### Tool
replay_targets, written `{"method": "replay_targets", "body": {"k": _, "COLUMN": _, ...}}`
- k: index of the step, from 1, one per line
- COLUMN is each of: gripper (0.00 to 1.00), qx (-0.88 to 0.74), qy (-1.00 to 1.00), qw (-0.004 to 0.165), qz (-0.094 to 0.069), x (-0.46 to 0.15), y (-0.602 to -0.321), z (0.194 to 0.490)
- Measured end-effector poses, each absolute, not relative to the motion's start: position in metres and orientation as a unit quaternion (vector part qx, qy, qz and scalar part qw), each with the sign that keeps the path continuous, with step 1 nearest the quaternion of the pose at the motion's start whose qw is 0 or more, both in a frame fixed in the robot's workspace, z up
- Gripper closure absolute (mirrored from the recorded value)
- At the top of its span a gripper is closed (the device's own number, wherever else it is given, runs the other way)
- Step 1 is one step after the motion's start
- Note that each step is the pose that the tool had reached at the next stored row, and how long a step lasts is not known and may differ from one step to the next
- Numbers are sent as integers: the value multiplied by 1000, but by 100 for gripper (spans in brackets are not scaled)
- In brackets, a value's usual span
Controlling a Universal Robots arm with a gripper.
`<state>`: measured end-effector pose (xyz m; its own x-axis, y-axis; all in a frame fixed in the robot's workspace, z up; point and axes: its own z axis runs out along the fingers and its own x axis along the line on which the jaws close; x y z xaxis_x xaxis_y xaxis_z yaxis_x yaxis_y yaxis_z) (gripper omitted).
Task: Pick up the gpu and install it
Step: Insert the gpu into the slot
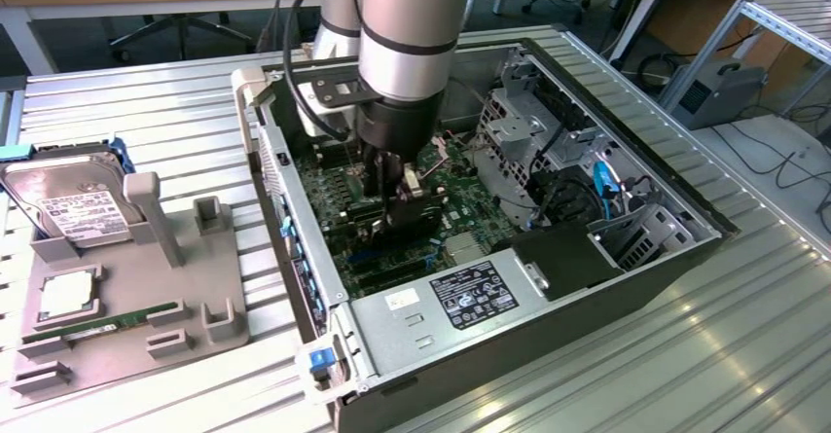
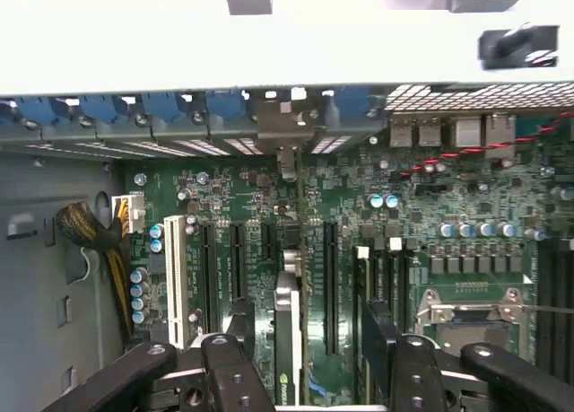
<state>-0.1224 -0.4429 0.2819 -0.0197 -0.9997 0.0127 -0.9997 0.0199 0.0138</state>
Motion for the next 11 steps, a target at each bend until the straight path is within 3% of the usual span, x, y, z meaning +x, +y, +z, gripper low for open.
{"method": "replay_targets", "body": {"k": 4, "gripper": 41, "qx": 700, "qy": -714, "qw": 11, "qz": 1, "x": -122, "y": -439, "z": 284}}
{"method": "replay_targets", "body": {"k": 5, "gripper": 55, "qx": 700, "qy": -714, "qw": 11, "qz": 1, "x": -122, "y": -438, "z": 284}}
{"method": "replay_targets", "body": {"k": 7, "gripper": 55, "qx": 700, "qy": -714, "qw": 12, "qz": 0, "x": -120, "y": -438, "z": 284}}
{"method": "replay_targets", "body": {"k": 11, "gripper": 78, "qx": 700, "qy": -714, "qw": 17, "qz": -4, "x": -112, "y": -438, "z": 284}}
